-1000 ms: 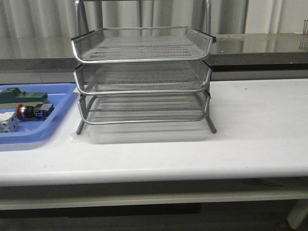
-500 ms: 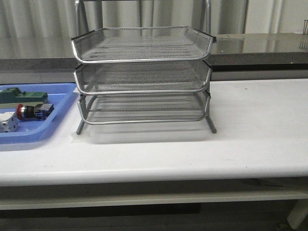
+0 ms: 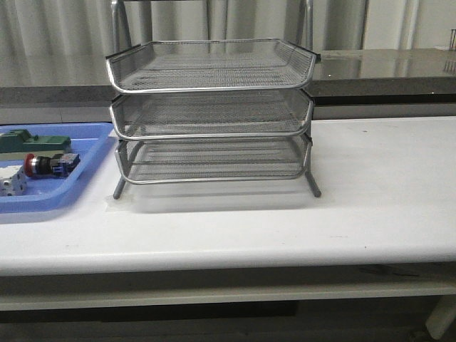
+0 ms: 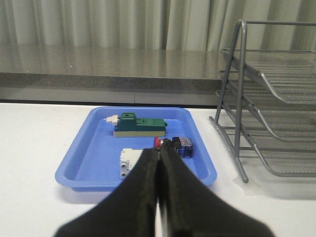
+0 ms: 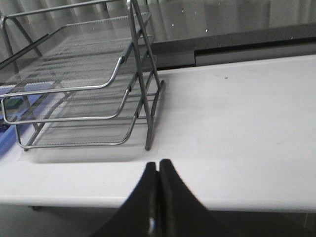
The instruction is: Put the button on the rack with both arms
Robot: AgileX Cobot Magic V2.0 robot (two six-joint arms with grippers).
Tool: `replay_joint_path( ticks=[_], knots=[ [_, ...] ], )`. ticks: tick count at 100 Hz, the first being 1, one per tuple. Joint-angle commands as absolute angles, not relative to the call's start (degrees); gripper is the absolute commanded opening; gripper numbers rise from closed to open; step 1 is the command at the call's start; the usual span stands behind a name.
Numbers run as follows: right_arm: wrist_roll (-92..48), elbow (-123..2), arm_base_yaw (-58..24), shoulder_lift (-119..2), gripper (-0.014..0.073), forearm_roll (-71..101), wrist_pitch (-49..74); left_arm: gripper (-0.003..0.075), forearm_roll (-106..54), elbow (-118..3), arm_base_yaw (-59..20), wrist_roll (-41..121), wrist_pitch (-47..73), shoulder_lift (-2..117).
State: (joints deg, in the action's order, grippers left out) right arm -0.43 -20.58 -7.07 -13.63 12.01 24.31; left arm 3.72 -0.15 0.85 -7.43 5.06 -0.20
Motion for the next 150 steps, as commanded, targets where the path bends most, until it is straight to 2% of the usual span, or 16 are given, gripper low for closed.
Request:
replay_joint_path(
  ticks=[1, 23, 56, 78, 90, 112, 119, 136, 150],
  knots=[
    [-0.4, -27.3, -6.8, -20.8, -0.0061, 14.5, 23.2, -0.0021, 3.2, 3.0, 1.1, -7.6, 0.5, -2.0],
    [-0.4, -35.2, -6.8, -37.4, -0.0061, 33.4, 23.3, -0.0021, 3.2, 3.0, 1.1, -7.6, 0.5, -2.0],
    [-1.0, -37.2, -6.8, -58.4, -0.0062, 56.1, 22.0, -0.0021, 3.2, 3.0, 1.1, -7.6, 0.5, -2.0],
    [-13.2, -37.2, -6.8, -66.4, -0.0052, 67.2, 21.4, -0.0021, 3.2, 3.0, 1.1, -7.6, 0.5, -2.0],
    [-21.4, -37.4, -6.8, -68.9, 0.0014, 76.7, 22.7, -0.0021, 3.2, 3.0, 1.1, -7.6, 0.5, -2.0],
    [-34.7, -37.4, -6.8, -72.3, 0.0266, 93.8, 25.1, -0.0021, 3.2, 3.0, 1.1, -7.6, 0.5, -2.0],
    [-38.2, -37.4, -6.8, -73.7, 0.0323, 98.6, 25.7, -0.0021, 3.2, 3.0, 1.1, -7.6, 0.5, -2.0],
    [-46.8, -37.4, -6.8, -78.6, 0.0326, 110.8, 29.1, -0.0021, 3.2, 3.0, 1.1, -7.6, 0.5, -2.0],
    [-47.6, -39.9, -6.8, -85.0, 0.0326, 111.0, 34.1, -0.0021, 3.2, 3.0, 1.1, -7.6, 0.5, -2.0]
  ],
)
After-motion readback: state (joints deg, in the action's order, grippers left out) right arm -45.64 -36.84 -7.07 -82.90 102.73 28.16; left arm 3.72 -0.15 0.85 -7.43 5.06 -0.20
